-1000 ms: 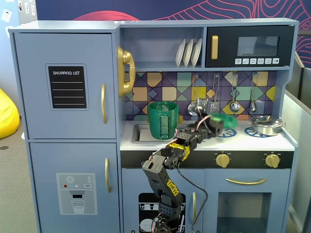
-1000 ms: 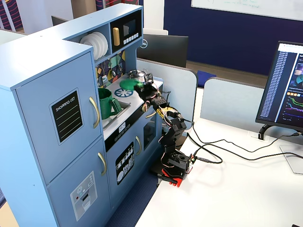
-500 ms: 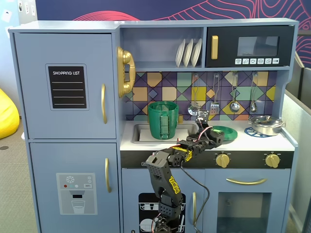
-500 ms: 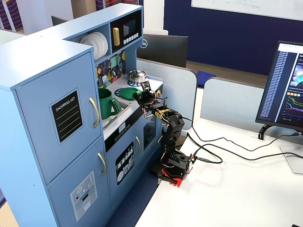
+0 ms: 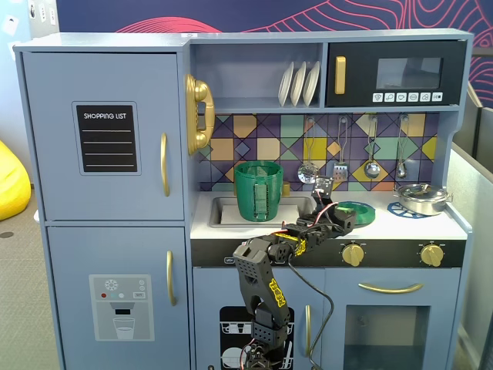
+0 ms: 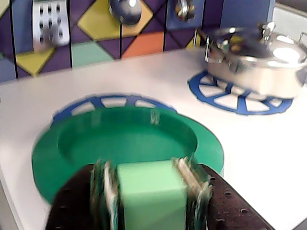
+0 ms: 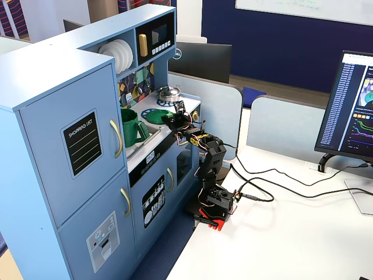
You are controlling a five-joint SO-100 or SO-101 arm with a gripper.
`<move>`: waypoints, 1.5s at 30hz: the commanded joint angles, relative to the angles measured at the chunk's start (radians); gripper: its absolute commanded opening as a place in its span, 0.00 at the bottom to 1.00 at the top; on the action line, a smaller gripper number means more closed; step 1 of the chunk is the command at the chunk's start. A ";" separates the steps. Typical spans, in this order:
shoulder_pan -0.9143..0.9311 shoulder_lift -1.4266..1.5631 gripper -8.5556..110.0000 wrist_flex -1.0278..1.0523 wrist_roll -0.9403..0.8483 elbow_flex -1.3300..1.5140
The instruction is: Take off the lid from the green recipient and place it on the counter
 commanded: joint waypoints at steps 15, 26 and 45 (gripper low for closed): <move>-0.012 0.638 0.34 0.397 0.012 0.146; -0.304 1.097 0.30 0.945 0.003 0.422; -0.612 1.246 0.15 1.519 0.067 0.724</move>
